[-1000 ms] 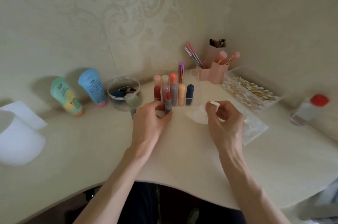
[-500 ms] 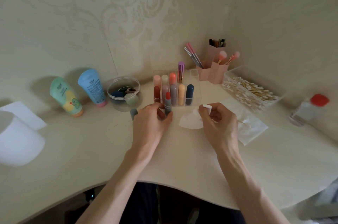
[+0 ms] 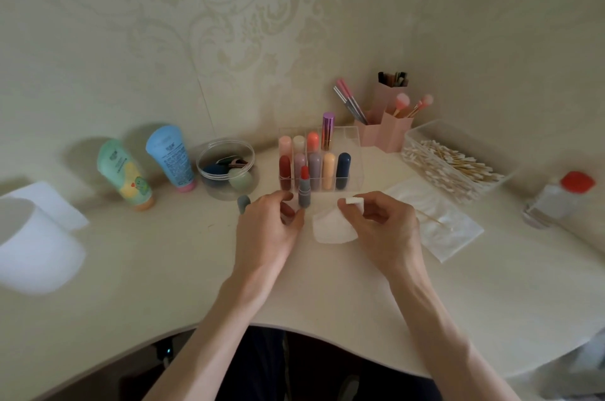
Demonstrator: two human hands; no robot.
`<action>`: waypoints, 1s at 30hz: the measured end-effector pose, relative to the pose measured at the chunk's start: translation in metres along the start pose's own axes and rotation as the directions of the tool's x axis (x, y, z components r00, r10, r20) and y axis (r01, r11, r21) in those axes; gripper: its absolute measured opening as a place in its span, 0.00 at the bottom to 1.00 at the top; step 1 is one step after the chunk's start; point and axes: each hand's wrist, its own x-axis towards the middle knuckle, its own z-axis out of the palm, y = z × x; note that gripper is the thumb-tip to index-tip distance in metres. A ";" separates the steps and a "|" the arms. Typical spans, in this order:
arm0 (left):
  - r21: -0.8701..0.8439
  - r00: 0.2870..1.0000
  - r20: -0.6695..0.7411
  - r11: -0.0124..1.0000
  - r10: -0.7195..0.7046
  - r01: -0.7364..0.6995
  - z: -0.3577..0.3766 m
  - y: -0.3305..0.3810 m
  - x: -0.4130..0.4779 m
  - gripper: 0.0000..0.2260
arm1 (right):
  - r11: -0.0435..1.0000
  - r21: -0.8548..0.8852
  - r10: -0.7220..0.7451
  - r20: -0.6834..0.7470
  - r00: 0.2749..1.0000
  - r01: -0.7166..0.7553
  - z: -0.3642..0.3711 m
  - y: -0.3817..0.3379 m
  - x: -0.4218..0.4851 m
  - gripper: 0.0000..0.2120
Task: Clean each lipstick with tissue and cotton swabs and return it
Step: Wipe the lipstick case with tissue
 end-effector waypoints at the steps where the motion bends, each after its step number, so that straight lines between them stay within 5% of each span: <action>1: 0.001 1.000 -0.017 1.000 0.005 -0.005 -0.004 -0.003 -0.004 0.12 | 1.000 0.010 0.007 0.029 1.000 -0.007 0.001 -0.001 -0.001 0.04; 8: 0.191 0.926 -0.337 0.975 0.171 -0.111 -0.042 -0.037 -0.017 0.11 | 0.993 0.030 -0.118 0.296 0.948 0.115 0.009 -0.005 -0.009 0.08; 13: 0.215 0.960 -0.226 0.970 0.164 -0.115 -0.042 -0.058 -0.007 0.20 | 0.984 -0.028 -0.145 0.448 0.882 0.176 0.018 -0.003 -0.014 0.18; 17: 0.188 0.969 -0.191 0.975 0.156 -0.120 -0.039 -0.060 -0.001 0.15 | 0.958 -0.078 -0.195 0.527 0.827 0.276 0.018 0.001 -0.016 0.11; 19: 0.166 0.965 -0.219 0.980 0.145 -0.109 -0.039 -0.059 0.000 0.12 | 0.958 -0.067 -0.202 0.535 0.821 0.279 0.016 0.002 -0.016 0.23; 22: -0.157 0.981 -0.193 0.988 -0.030 0.000 -0.045 -0.053 -0.003 0.08 | 0.960 -0.045 -0.208 0.547 0.811 0.276 0.017 0.001 -0.016 0.22; 25: -0.659 0.982 0.130 0.728 -0.136 0.188 -0.059 -0.038 -0.011 0.09 | 0.943 -0.058 -0.263 0.477 0.839 0.329 0.020 0.001 -0.016 0.12; 30: -0.718 0.950 0.304 0.639 -0.069 0.276 -0.063 -0.031 -0.021 0.12 | 0.923 -0.006 -0.365 0.293 0.883 0.384 0.019 -0.002 -0.018 0.05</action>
